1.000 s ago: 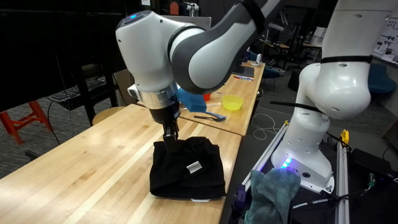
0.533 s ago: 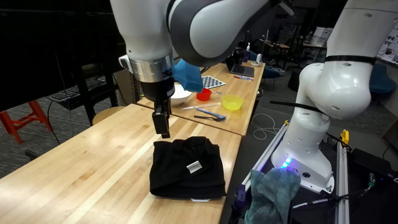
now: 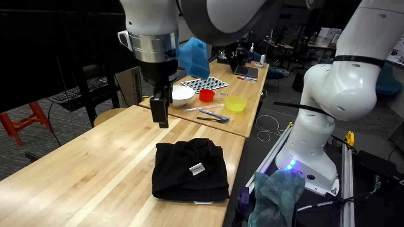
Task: Use the black towel to clean the table
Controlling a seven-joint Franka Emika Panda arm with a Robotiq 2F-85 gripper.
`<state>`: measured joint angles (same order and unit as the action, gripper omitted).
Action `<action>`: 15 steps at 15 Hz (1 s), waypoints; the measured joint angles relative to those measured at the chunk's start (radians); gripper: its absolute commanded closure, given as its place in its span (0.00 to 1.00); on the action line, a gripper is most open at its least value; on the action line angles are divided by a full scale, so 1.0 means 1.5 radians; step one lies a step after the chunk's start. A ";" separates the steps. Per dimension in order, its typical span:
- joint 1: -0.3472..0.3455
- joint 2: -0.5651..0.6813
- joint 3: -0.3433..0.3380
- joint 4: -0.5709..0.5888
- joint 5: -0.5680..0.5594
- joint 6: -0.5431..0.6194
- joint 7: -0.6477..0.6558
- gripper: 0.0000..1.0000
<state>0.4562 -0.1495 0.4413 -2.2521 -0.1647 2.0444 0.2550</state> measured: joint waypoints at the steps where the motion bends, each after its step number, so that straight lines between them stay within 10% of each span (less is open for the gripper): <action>1: 0.000 -0.007 0.004 0.000 0.001 -0.004 0.006 0.00; 15: -0.019 -0.141 -0.005 -0.018 0.116 -0.065 0.045 0.00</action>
<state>0.4283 -0.3609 0.4333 -2.2791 0.0096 1.9472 0.3226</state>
